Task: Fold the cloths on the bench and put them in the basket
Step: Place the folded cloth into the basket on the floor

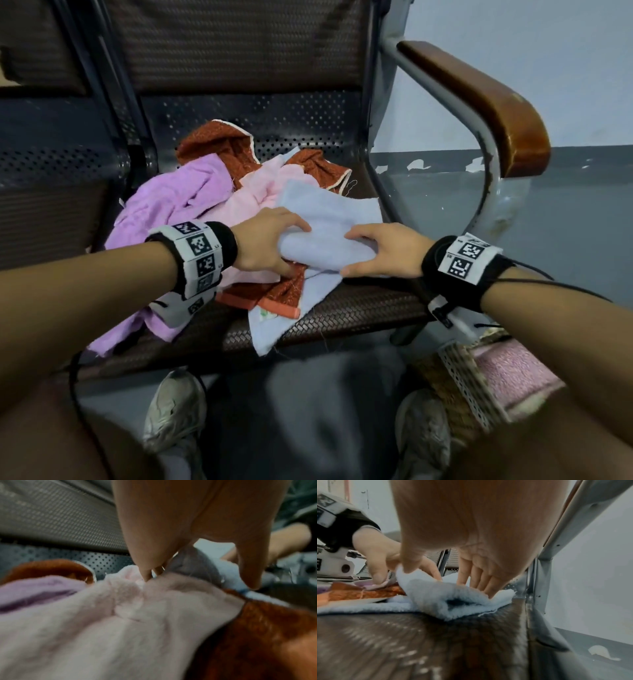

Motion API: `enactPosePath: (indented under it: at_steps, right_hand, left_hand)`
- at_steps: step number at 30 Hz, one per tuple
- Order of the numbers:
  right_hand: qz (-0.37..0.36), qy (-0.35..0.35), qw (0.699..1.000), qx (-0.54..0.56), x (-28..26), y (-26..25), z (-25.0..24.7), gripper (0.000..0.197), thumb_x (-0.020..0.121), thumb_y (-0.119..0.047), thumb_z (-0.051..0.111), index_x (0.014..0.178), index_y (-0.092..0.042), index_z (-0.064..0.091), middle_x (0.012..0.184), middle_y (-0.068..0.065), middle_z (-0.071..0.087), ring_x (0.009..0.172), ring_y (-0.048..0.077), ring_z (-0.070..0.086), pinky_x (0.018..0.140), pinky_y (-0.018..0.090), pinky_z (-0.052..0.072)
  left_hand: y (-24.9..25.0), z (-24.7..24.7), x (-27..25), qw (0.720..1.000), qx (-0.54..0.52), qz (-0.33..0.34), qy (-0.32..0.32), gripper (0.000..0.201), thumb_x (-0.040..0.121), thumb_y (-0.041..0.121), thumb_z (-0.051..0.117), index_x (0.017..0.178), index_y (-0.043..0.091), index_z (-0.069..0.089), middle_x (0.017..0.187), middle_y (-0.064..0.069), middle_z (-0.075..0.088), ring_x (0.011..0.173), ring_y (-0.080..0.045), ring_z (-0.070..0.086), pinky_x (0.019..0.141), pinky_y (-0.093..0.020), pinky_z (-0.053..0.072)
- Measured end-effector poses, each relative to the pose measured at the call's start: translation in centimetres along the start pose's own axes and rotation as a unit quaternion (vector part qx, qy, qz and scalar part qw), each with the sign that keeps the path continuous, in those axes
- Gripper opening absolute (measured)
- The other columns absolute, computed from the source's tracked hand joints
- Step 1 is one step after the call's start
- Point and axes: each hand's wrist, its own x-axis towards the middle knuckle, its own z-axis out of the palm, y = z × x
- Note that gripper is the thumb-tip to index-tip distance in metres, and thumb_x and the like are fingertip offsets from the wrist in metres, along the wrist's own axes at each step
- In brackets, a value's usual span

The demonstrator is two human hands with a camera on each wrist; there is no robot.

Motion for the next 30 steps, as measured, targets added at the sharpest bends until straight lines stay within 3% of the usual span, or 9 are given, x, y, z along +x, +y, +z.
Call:
enactPosePath:
  at_steps: [2,4,8,11,15,18,21,25,30]
  right_hand:
    - [-0.011,-0.013,0.999,-0.035,-0.4,-0.1,0.3,0.097,0.073,-0.064,0.077,0.152,-0.022,0.039,0.156,-0.003,0.042,0.14,0.019,0.042,0.115,0.026,0.028]
    - [-0.029,-0.008,0.997,-0.077,-0.6,-0.5,0.7,0.086,0.081,-0.049,0.077,0.152,-0.018,0.039,0.155,0.001,0.044,0.139,0.023,0.043,0.11,0.025,0.029]
    - [-0.035,0.042,0.997,-0.052,-0.6,-1.0,0.4,0.003,0.096,-0.019,0.055,0.095,-0.019,0.057,0.103,0.01,0.066,0.105,0.032,0.061,0.079,0.027,0.036]
    - [-0.012,0.065,0.997,0.028,-1.2,-0.9,-0.8,0.016,0.092,-0.018,0.053,0.076,-0.016,0.051,0.082,0.007,0.059,0.084,0.028,0.058,0.071,0.031,0.038]
    - [0.027,0.064,0.971,0.229,-1.8,-0.9,-1.9,0.038,0.072,-0.032,0.056,0.077,0.006,0.055,0.074,0.011,0.052,0.072,0.021,0.048,0.068,0.034,0.036]
    - [0.079,0.022,0.946,0.314,-1.1,-0.3,-1.2,0.029,0.085,-0.021,0.062,0.086,0.008,0.06,0.081,0.012,0.056,0.076,0.023,0.053,0.071,0.037,0.044]
    - [0.098,0.021,0.964,0.245,-0.4,0.4,-0.3,0.018,0.097,-0.024,0.059,0.092,-0.009,0.066,0.088,0.005,0.066,0.083,0.021,0.062,0.077,0.034,0.052]
    - [0.099,0.076,0.982,0.143,0.4,0.6,0.0,0.029,0.097,-0.033,0.058,0.099,-0.007,0.069,0.1,0.009,0.071,0.096,0.025,0.065,0.082,0.035,0.05]
    - [0.117,0.052,0.988,0.083,0.5,0.7,0.0,0.031,0.093,-0.03,0.055,0.1,-0.005,0.071,0.1,0.014,0.072,0.091,0.027,0.066,0.08,0.037,0.053]
  left_hand:
    - [-0.3,0.0,-0.2,0.999,-0.022,-0.014,0.044,0.06,0.074,0.027,0.082,0.129,0.023,0.06,0.125,0.0,0.06,0.116,-0.019,0.054,0.102,-0.03,0.041]
    - [-0.3,-0.1,-0.4,0.996,-0.038,-0.033,0.071,0.037,0.082,0.022,0.073,0.118,0.02,0.066,0.115,-0.002,0.069,0.109,-0.024,0.061,0.097,-0.034,0.046]
    - [0.0,-0.8,-0.9,0.991,-0.061,-0.038,0.117,0.014,0.087,0.019,0.065,0.099,0.016,0.069,0.093,-0.005,0.071,0.092,-0.028,0.064,0.08,-0.035,0.048]
    - [0.1,-1.3,-1.2,0.981,-0.123,-0.044,0.146,0.02,0.09,0.029,0.067,0.101,0.013,0.071,0.095,-0.007,0.072,0.093,-0.028,0.065,0.084,-0.04,0.05]
    - [0.6,-1.5,-1.0,0.954,-0.241,-0.082,0.156,0.041,0.09,0.042,0.064,0.104,0.004,0.07,0.105,-0.018,0.07,0.101,-0.034,0.064,0.096,-0.053,0.047]
    - [0.9,-1.2,-0.2,0.954,-0.209,-0.122,0.174,0.043,0.096,0.042,0.059,0.099,-0.001,0.066,0.097,-0.02,0.066,0.091,-0.031,0.059,0.088,-0.046,0.046]
    - [1.0,-1.2,0.5,0.958,-0.133,-0.185,0.172,0.042,0.097,0.047,0.055,0.098,0.006,0.064,0.098,-0.009,0.063,0.095,-0.027,0.056,0.08,-0.032,0.038]
    - [1.7,-1.5,1.3,0.948,-0.099,-0.28,0.118,0.07,0.095,0.063,0.045,0.123,0.001,0.061,0.119,-0.02,0.065,0.106,-0.034,0.061,0.086,-0.033,0.044]
    - [2.7,-1.0,1.3,0.9,-0.254,-0.353,-0.001,0.066,0.088,0.069,0.049,0.11,0.006,0.053,0.054,-0.008,0.059,0.03,-0.015,0.051,0.036,-0.014,0.036]
